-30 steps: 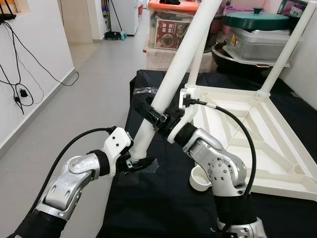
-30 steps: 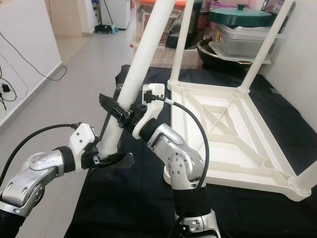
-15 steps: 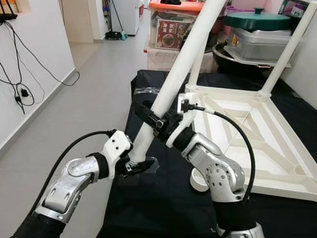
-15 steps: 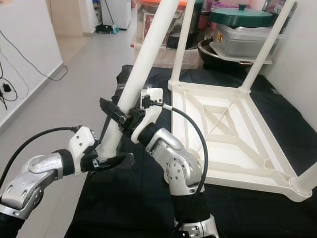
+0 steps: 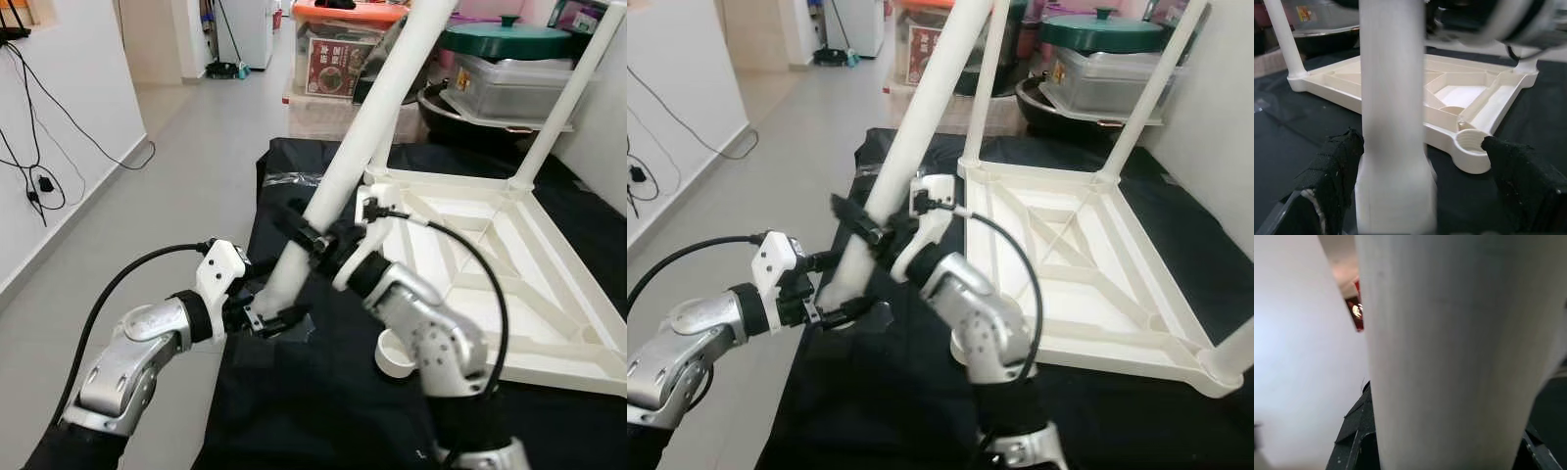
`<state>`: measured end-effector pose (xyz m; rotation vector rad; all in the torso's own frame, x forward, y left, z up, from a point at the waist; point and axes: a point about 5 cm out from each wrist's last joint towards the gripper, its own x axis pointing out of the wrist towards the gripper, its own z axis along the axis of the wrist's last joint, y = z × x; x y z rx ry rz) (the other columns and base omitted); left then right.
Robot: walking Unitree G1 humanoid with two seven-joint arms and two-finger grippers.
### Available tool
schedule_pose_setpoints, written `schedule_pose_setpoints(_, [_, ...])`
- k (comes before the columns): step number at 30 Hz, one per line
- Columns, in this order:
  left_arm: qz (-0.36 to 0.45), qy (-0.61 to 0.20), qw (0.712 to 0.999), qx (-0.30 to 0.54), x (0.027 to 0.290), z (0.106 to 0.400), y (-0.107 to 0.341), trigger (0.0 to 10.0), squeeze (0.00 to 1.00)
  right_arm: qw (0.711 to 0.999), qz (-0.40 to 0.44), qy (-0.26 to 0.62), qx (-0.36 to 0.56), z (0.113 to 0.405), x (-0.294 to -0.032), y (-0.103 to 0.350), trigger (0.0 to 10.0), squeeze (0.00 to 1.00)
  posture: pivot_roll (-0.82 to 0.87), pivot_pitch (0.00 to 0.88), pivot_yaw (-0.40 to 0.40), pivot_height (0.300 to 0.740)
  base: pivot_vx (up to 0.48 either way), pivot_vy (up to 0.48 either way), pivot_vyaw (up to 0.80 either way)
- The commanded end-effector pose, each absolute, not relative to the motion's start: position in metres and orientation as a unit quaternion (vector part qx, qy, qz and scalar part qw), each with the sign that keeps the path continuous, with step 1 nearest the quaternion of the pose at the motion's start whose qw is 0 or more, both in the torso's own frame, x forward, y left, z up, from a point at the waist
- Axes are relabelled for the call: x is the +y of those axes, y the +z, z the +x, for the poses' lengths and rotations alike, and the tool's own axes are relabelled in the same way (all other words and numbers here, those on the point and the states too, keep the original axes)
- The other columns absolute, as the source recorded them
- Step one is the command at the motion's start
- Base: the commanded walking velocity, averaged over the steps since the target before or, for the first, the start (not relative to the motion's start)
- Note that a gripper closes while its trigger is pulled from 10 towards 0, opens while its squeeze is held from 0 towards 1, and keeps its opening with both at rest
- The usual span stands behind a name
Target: Building children table
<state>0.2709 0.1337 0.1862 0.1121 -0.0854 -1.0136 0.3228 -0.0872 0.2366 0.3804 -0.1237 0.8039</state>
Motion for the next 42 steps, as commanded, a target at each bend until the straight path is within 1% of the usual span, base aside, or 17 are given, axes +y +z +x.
schedule_pose_setpoints(1, [0.042,-0.484,0.873,-0.038,0.134,0.269,0.187,10.0,1.0,0.904,0.183,0.379,-0.077,0.325,-0.094,0.241,0.0,0.0,-0.04,0.0,-0.069,0.74,0.0,0.0,0.0])
schedule_pose_setpoints(4, [0.033,-0.467,0.883,-0.031,0.142,0.264,0.184,10.0,1.0,0.923,0.144,0.346,-0.084,0.337,-0.122,0.247,0.0,0.0,-0.04,0.0,-0.072,0.74,0.0,0.0,0.0])
schedule_pose_setpoints(5, [0.027,-0.465,0.885,-0.028,0.145,0.26,0.183,10.0,0.64,0.929,0.132,0.335,-0.085,0.339,-0.131,0.247,0.0,0.0,-0.04,0.0,-0.074,0.74,0.0,0.0,0.0])
schedule_pose_setpoints(6, [0.022,-0.463,0.886,-0.023,0.147,0.257,0.182,10.0,0.64,0.934,0.12,0.327,-0.085,0.34,-0.139,0.247,0.0,0.0,-0.04,0.0,-0.076,0.74,0.0,0.0,0.0])
schedule_pose_setpoints(7, [0.022,-0.463,0.886,-0.023,0.147,0.257,0.182,10.0,0.64,0.934,0.12,0.327,-0.085,0.34,-0.139,0.247,0.0,0.0,-0.04,0.0,-0.076,0.74,0.0,0.0,0.0])
schedule_pose_setpoints(8, [0.021,-0.455,0.89,-0.02,0.15,0.253,0.18,10.0,0.0,0.939,0.107,0.317,-0.083,0.34,-0.148,0.247,0.0,0.0,-0.04,0.0,-0.078,0.74,0.0,0.0,0.0])
schedule_pose_setpoints(11, [0.021,-0.436,0.9,-0.016,0.154,0.251,0.176,10.0,0.0,0.944,0.092,0.306,-0.08,0.34,-0.158,0.246,0.0,0.0,-0.04,0.0,-0.078,0.74,0.0,0.0,0.0])
schedule_pose_setpoints(13, [0.037,-0.356,0.934,-0.009,0.17,0.255,0.166,10.0,0.0,0.953,0.053,0.291,-0.068,0.335,-0.177,0.241,0.0,0.0,-0.04,0.0,-0.08,0.74,0.0,0.0,0.0])
schedule_pose_setpoints(14, [0.037,-0.356,0.934,-0.009,0.17,0.255,0.166,10.0,0.0,0.953,0.053,0.291,-0.068,0.335,-0.177,0.241,0.0,0.0,-0.04,0.0,-0.08,0.74,0.0,0.0,0.0])
schedule_pose_setpoints(16, [0.037,-0.284,0.958,-0.001,0.181,0.26,0.159,10.0,0.0,0.956,0.025,0.288,-0.059,0.331,-0.185,0.236,0.0,0.0,-0.05,0.0,-0.081,0.74,0.0,0.0,0.0])
schedule_pose_setpoints(17, [0.037,-0.284,0.958,-0.001,0.181,0.26,0.159,10.0,0.0,0.956,0.025,0.288,-0.059,0.331,-0.185,0.236,0.0,0.0,-0.05,0.0,-0.081,0.74,0.0,0.0,0.0])
schedule_pose_setpoints(19, [0.016,-0.219,0.976,0.009,0.186,0.265,0.15,10.0,0.0,0.956,0.004,0.289,-0.052,0.327,-0.185,0.232,0.0,0.0,-0.05,0.0,-0.079,0.74,0.0,0.0,0.0])
schedule_pose_setpoints(22, [0.003,-0.202,0.979,0.018,0.18,0.264,0.143,10.0,0.0,0.954,-0.005,0.297,-0.05,0.323,-0.181,0.229,0.0,0.0,-0.05,0.0,-0.079,0.74,0.0,0.0,0.0])
schedule_pose_setpoints(26, [-0.003,-0.209,0.978,0.021,0.17,0.261,0.14,10.0,0.0,0.949,-0.018,0.311,-0.049,0.317,-0.173,0.225,0.0,0.0,-0.04,0.0,-0.078,0.74,0.0,0.0,0.0])
schedule_pose_setpoints(29, [-0.002,-0.207,0.978,0.021,0.169,0.26,0.14,10.0,0.0,0.947,-0.022,0.318,-0.045,0.314,-0.171,0.222,0.0,0.0,-0.04,0.0,-0.077,0.74,0.0,0.0,0.0])
schedule_pose_setpoints(34, [-0.002,-0.192,0.981,0.017,0.171,0.262,0.14,10.0,0.0,0.944,-0.03,0.326,-0.043,0.308,-0.173,0.221,0.0,0.0,-0.05,0.0,-0.074,0.74,0.0,0.0,0.0])
schedule_pose_setpoints(42, [0.006,-0.193,0.981,0.019,0.165,0.264,0.137,10.0,0.0,0.936,-0.073,0.341,-0.036,0.29,-0.183,0.221,0.0,0.0,-0.07,0.0,-0.06,0.74,0.0,0.0,0.0])
